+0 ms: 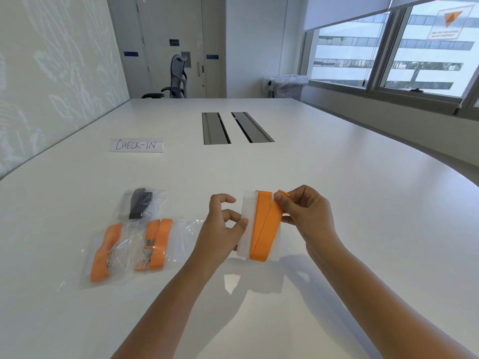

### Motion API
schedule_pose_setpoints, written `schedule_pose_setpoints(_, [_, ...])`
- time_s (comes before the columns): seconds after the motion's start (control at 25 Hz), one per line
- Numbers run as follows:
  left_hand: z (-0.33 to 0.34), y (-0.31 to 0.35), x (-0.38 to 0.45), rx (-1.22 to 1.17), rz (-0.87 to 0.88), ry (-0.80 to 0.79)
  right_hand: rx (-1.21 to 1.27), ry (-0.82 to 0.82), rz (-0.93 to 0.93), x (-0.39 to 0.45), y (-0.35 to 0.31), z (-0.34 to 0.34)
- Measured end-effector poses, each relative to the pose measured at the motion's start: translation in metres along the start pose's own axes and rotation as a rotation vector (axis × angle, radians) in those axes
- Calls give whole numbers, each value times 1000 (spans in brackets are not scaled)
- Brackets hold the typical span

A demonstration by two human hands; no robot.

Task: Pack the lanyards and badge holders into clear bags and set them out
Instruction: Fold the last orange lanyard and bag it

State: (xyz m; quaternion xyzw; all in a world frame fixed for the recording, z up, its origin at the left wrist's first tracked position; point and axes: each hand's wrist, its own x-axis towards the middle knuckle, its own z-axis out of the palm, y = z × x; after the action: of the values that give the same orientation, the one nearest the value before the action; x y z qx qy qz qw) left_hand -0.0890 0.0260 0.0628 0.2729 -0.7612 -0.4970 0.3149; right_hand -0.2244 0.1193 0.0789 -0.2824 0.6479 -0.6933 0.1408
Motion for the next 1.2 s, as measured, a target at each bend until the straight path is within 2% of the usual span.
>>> schedule_pose_setpoints(0.16, [7,-5,0,82,41,41,-135,133,-130,-5,4,3])
schedule_pose_setpoints(0.28, [13,-5,-2,124,81,39,-137,146,-170,-13,5,9])
schedule_pose_setpoints(0.44, [20,-7,-7,121,53,102,-41,128,-111,-17,6,13])
schedule_pose_setpoints(0.64, [21,-2,-13,170,141,305,88,80,-13,-22,8,20])
schedule_pose_setpoints(0.72, [19,-2,-12,166,121,359,175,63,42,-24,8,21])
schedule_pose_setpoints(0.84, [15,-1,-10,241,81,403,305,12,144,-28,9,24])
schedule_pose_setpoints(1.0, [14,3,-13,505,195,458,357,-20,192,-32,8,27])
schedule_pose_setpoints(1.2, [17,5,-15,526,230,466,373,6,210,-34,9,28])
